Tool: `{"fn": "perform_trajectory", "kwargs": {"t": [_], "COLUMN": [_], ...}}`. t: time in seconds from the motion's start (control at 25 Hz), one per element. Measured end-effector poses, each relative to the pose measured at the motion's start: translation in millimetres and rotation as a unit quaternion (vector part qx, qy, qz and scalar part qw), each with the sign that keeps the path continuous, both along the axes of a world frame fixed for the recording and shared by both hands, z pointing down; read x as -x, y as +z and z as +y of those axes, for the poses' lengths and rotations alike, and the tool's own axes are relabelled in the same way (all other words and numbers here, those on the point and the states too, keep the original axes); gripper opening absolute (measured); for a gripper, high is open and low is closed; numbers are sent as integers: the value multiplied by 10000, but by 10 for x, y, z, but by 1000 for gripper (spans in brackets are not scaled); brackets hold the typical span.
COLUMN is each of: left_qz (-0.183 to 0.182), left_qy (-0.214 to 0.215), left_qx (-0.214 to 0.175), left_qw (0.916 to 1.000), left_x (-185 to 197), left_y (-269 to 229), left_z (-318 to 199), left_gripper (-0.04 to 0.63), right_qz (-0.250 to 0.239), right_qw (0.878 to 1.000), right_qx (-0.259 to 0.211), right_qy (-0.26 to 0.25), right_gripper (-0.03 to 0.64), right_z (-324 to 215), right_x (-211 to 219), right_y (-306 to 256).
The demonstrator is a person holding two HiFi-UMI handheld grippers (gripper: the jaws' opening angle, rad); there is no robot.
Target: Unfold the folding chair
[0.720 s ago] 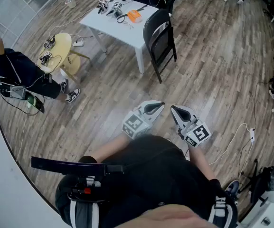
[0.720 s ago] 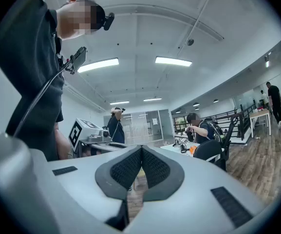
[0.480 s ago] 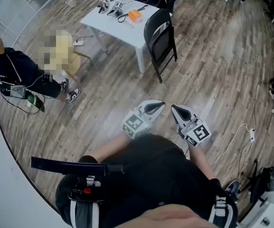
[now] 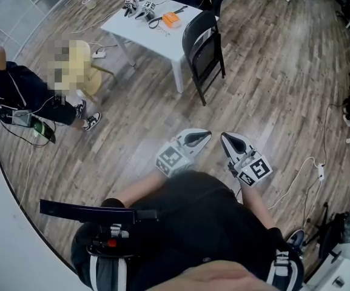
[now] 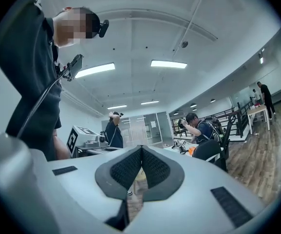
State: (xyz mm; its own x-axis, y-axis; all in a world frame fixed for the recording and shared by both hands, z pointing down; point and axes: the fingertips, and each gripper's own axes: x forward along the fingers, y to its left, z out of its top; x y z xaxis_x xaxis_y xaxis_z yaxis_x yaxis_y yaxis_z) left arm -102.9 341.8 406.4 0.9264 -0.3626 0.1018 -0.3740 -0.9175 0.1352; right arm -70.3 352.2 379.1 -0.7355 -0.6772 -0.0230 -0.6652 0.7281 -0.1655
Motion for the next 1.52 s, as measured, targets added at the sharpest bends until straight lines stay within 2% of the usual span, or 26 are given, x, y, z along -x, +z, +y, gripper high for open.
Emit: {"fn": "perform_trajectory", "kwargs": {"t": [0.2, 0.44, 0.64, 0.88, 1.52], "left_qz": [33, -121, 89, 186, 138], "left_qy": [26, -55, -51, -35, -48], "left_qx": [67, 164, 293, 262, 333], "left_qw": [10000, 9998, 9995, 9995, 9993], "left_x": [9, 98, 196, 342, 944], "left_y": [-5, 62, 38, 39, 163], "left_z": [-19, -189, -315, -516, -1281], "left_gripper": [5, 5, 5, 5, 5], "right_qz": [128, 200, 89, 332, 452], "right_qw": [9999, 9997, 9996, 9990, 9975], "right_qx": [30, 129, 130, 133, 232], "right_qy": [14, 100, 239, 285, 501], "right_gripper": [8, 8, 9, 9, 9], "right_z": [-29, -152, -276, -480, -1223], "right_x": [-20, 43, 122, 335, 912], "right_y": [32, 42, -4, 37, 175]}}
